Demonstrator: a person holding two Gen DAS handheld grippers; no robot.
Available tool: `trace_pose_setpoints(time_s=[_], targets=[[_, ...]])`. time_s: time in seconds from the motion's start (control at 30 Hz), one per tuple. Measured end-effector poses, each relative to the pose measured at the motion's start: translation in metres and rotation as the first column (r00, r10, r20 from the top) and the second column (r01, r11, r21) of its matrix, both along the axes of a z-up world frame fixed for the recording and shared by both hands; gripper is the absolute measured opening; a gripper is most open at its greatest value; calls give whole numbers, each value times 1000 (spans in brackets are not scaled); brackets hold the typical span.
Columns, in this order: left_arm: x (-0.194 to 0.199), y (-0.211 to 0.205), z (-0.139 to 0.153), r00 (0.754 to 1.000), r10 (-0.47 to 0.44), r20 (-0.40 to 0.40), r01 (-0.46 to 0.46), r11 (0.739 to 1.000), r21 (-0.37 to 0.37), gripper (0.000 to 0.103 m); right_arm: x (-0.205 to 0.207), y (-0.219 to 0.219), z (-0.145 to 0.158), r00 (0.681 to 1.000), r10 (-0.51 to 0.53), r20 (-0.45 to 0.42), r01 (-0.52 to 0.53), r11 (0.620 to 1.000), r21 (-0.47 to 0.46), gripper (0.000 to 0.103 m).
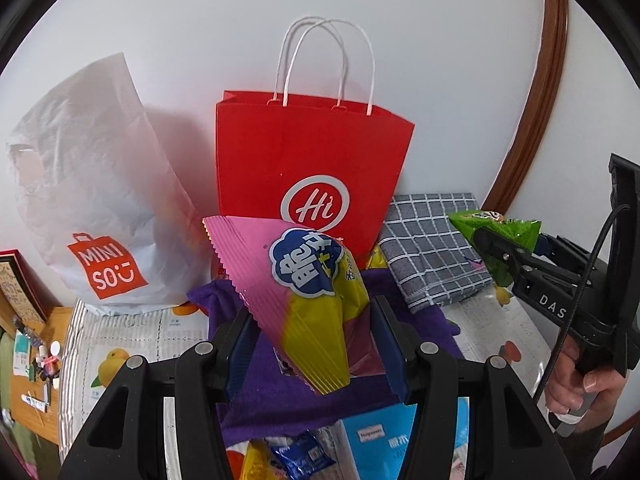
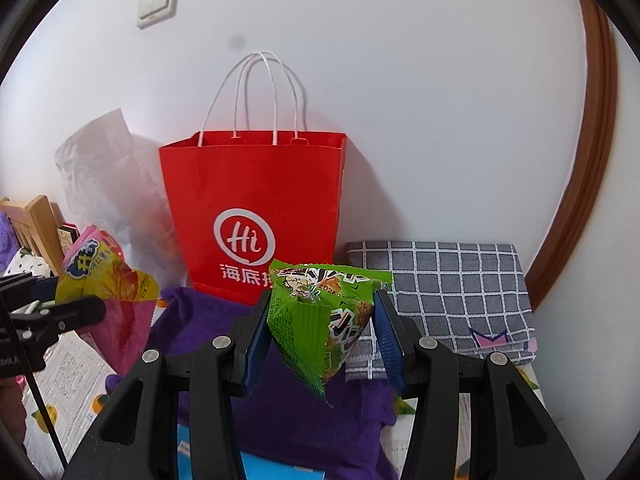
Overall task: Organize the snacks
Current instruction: 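Carry both held snack bags toward the purple towel by the red bag, then lower both bags onto the purple towel and open both tools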
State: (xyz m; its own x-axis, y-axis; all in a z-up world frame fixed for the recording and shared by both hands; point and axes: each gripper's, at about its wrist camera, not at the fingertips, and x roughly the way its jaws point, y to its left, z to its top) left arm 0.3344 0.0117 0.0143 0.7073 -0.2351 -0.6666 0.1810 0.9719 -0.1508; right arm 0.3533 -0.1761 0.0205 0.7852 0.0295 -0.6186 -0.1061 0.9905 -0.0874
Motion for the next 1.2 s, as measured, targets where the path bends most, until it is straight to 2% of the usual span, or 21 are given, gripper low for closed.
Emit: trace_pose_setpoints(time_s=[0.17, 0.7, 1.2], targets=[[17, 3, -12, 1000, 7, -28, -8, 1000, -18, 53, 16, -7, -18, 998, 29, -53, -28, 999, 17, 48], [44, 5, -60, 991, 6, -131, -9, 1000, -18, 53, 48, -34, -66, 982, -9, -186, 11, 1000, 10, 48], [55, 0, -79, 983, 7, -184, -7, 1000, 4, 53, 55, -20, -89, 967, 24, -253, -30, 999, -21, 48]])
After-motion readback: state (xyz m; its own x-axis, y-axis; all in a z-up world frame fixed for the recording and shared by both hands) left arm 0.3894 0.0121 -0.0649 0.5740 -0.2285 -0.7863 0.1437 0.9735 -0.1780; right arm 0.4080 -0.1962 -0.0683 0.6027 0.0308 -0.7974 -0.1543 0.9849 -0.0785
